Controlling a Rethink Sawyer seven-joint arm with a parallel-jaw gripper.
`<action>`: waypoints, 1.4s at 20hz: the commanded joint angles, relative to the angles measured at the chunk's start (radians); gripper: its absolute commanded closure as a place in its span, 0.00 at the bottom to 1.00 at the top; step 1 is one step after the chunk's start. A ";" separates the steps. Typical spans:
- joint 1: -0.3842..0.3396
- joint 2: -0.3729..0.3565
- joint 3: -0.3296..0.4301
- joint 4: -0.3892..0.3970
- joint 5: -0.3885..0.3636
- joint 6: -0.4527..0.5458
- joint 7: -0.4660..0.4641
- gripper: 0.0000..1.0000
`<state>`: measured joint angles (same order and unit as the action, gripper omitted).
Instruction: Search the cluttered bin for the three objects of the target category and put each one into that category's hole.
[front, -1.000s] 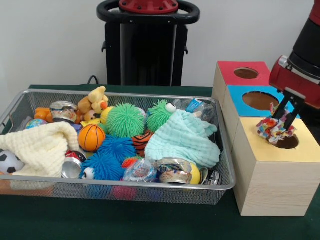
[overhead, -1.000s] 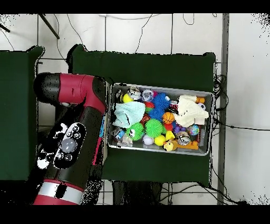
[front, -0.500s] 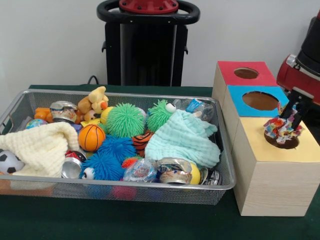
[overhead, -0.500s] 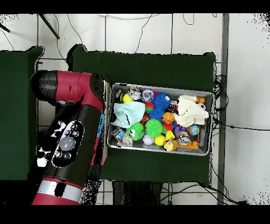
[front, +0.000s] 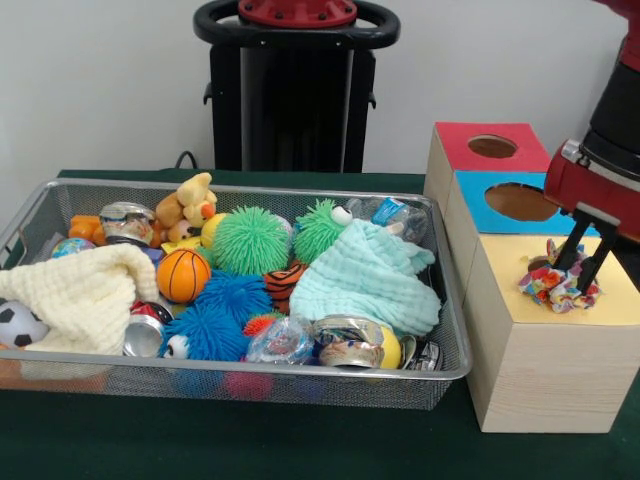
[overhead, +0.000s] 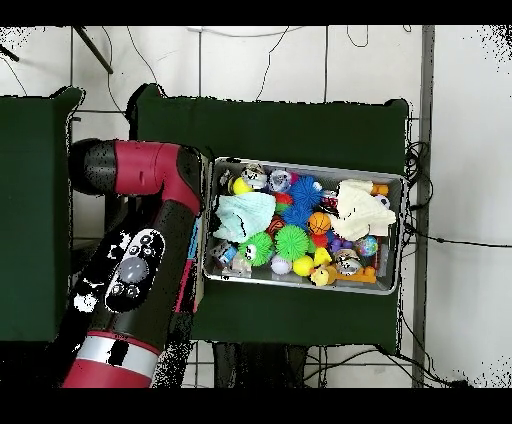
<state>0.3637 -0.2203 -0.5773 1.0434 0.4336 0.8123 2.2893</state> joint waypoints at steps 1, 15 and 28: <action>-0.037 0.075 0.140 0.153 0.027 -0.129 0.225 1.00; -0.087 0.070 0.212 0.206 0.059 -0.067 0.137 1.00; -0.086 -0.055 0.240 0.308 0.025 0.060 0.072 1.00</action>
<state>0.3132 -0.2975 -0.4892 1.1667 0.4795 0.8001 2.2893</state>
